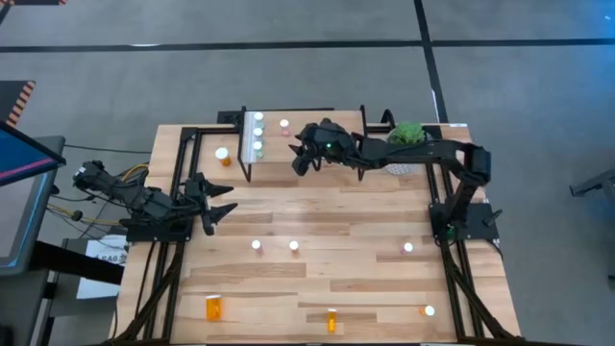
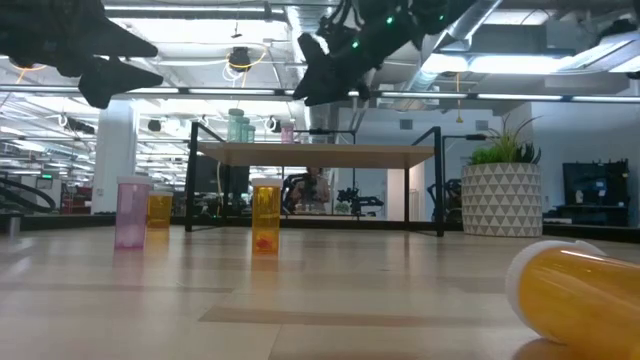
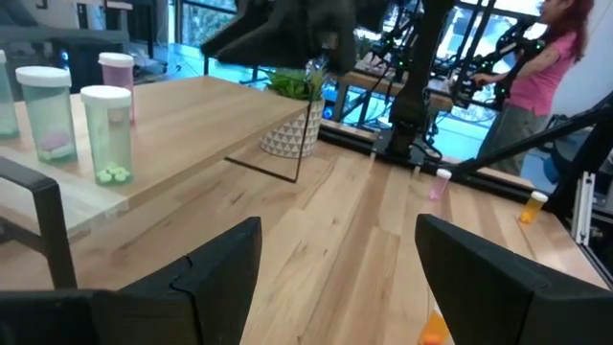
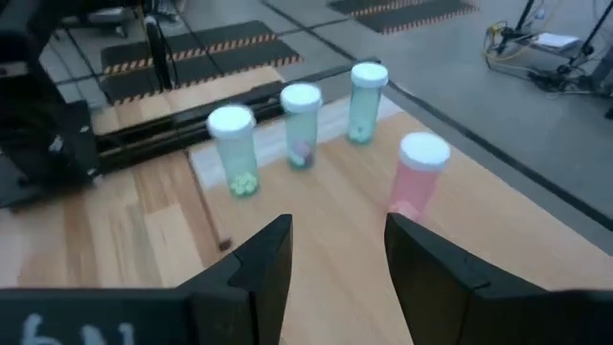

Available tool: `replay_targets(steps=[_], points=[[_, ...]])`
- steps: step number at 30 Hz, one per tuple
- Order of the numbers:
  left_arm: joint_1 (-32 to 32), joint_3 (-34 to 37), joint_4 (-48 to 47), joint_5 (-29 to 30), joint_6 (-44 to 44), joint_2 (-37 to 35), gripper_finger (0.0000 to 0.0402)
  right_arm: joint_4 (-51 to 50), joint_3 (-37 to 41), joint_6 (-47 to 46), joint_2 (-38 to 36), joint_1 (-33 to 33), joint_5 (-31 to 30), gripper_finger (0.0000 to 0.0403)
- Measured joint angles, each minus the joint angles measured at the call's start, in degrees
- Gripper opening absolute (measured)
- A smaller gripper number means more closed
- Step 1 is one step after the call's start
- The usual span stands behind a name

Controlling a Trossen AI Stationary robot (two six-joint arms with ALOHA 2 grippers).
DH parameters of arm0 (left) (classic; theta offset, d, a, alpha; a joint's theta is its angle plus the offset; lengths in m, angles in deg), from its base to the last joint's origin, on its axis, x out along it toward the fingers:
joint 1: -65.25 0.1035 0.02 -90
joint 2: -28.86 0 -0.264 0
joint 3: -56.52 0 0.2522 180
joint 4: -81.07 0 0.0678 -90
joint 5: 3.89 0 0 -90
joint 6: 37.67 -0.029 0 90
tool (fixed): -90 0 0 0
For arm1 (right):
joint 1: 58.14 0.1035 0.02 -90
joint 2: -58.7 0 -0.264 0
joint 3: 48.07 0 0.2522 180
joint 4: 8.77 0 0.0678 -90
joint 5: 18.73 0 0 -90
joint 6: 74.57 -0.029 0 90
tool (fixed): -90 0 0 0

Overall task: Pick and place medicine bottles onto shelf by color
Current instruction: Put the middle pink pill bottle on the shelf

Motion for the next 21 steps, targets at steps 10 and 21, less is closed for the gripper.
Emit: replay_targets(steps=[10, 21], points=[[0.0, 0.0, -0.1, 0.0, 0.5, 0.0, 0.0265, 2.9, 0.1, 0.2, 4.4, -3.1, 0.3, 0.0166], [0.0, 0.0, -0.3, 0.1, 0.4, 0.0, 0.0265, 5.5, 0.1, 0.3, 5.1, -5.0, 0.4, 0.0061]])
